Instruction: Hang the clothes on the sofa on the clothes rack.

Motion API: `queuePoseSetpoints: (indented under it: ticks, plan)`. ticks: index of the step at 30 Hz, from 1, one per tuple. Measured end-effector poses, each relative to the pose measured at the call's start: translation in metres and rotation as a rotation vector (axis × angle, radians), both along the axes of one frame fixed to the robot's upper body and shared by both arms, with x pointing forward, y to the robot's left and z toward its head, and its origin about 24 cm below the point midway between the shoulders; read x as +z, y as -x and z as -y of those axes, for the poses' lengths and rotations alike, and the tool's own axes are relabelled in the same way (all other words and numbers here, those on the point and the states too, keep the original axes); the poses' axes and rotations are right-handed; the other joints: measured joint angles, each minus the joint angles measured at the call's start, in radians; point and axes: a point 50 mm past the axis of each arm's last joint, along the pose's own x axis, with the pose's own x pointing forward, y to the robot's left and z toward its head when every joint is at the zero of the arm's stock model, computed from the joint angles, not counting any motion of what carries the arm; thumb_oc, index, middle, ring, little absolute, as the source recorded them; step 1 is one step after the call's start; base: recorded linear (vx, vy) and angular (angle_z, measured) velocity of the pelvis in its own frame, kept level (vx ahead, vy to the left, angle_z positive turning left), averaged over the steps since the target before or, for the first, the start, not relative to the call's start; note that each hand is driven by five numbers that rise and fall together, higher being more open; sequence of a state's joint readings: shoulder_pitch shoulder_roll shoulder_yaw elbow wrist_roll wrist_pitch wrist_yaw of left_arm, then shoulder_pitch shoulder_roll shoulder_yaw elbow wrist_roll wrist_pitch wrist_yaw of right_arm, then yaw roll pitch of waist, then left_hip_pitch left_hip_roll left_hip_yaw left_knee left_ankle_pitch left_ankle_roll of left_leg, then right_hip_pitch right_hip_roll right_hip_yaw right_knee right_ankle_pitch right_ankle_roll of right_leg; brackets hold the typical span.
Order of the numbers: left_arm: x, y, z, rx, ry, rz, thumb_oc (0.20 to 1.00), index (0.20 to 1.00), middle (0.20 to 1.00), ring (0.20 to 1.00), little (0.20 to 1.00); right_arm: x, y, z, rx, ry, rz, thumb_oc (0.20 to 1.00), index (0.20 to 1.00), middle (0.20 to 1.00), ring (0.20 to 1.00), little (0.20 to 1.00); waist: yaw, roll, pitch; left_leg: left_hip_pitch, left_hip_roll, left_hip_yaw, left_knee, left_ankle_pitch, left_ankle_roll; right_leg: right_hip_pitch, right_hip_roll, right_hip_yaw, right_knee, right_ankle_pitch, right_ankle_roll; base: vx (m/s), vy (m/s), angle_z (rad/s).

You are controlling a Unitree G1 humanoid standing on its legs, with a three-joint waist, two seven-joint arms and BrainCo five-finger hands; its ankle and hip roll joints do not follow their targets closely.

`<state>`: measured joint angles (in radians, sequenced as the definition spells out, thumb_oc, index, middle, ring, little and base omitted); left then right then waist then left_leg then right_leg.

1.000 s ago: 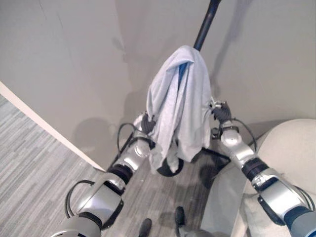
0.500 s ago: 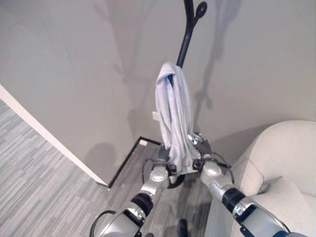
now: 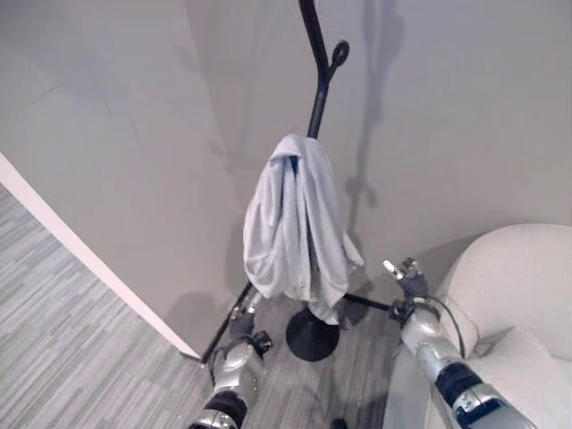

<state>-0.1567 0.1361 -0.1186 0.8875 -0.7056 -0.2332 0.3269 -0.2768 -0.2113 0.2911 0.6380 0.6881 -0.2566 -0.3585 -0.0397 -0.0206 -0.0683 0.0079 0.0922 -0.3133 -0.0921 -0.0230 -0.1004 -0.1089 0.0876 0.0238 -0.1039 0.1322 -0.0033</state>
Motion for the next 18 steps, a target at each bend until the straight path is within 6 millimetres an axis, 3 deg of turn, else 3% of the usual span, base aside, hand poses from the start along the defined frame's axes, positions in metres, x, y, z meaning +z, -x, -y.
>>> queuePoseSetpoints:
  ticks: [2,3,5,6,11,13,18]
  plan:
    - [-0.01,0.025,-0.018,0.11,0.035,-0.022,1.0,1.0,1.0,1.0,1.0,0.003,0.012,0.017,-0.121,-0.112,0.073,1.0,1.0,1.0,1.0,1.0,0.01,0.003,-0.001,0.017,0.007,0.003,0.0,-0.007,-0.004,0.015,0.007,0.002,0.0,-0.005,-0.007,0.01,-0.001,-0.02]
    - [-0.018,0.042,-0.032,0.155,0.02,-0.079,1.0,1.0,1.0,1.0,1.0,-0.003,0.018,0.029,-0.186,-0.141,0.064,1.0,1.0,1.0,1.0,1.0,0.014,0.005,-0.006,0.019,0.008,0.002,0.0,-0.009,-0.007,0.018,0.009,0.001,0.0,-0.011,-0.016,0.0,0.0,0.0]
    - [-0.026,0.058,-0.039,0.197,0.021,-0.13,1.0,1.0,1.0,1.0,1.0,-0.012,0.026,0.04,-0.262,-0.19,0.04,1.0,1.0,1.0,1.0,1.0,0.017,0.005,-0.007,0.017,0.01,0.002,0.0,-0.01,-0.007,0.017,0.01,-0.001,0.0,-0.011,-0.016,0.03,0.006,0.04]
    - [-0.036,0.076,-0.042,0.212,0.026,-0.196,1.0,1.0,1.0,1.0,1.0,-0.026,0.035,0.045,-0.329,-0.248,0.007,1.0,1.0,1.0,1.0,1.0,0.016,0.009,-0.009,0.02,0.011,0.002,0.0,-0.01,-0.007,0.021,0.01,-0.003,0.0,-0.011,-0.016,0.04,0.01,0.05]
    - [-0.066,0.137,-0.037,0.241,0.101,-0.447,1.0,1.0,1.0,1.0,1.0,-0.095,0.092,0.039,-0.478,-0.356,-0.319,1.0,1.0,1.0,1.0,1.0,0.017,0.001,-0.018,0.029,0.013,0.004,0.0,-0.014,-0.009,0.028,0.013,-0.008,0.0,-0.015,-0.021,0.0,0.003,-0.01]
    - [-0.071,0.156,-0.035,0.255,0.133,-0.519,1.0,1.0,1.0,1.0,1.0,-0.11,0.11,0.036,-0.478,-0.377,-0.407,1.0,1.0,1.0,1.0,1.0,0.017,-0.005,-0.022,0.031,0.018,0.009,-0.005,-0.017,-0.013,0.028,0.012,-0.015,0.0,-0.015,-0.021,0.01,0.01,-0.03]
    - [-0.076,0.17,-0.03,0.241,0.175,-0.576,1.0,1.0,1.0,1.0,1.0,-0.123,0.122,0.028,-0.398,-0.386,-0.54,1.0,1.0,1.0,1.0,1.0,0.024,-0.029,-0.038,0.03,0.021,0.007,-0.005,-0.018,-0.015,0.033,0.013,-0.023,0.0,-0.015,-0.022,0.0,0.008,0.04]
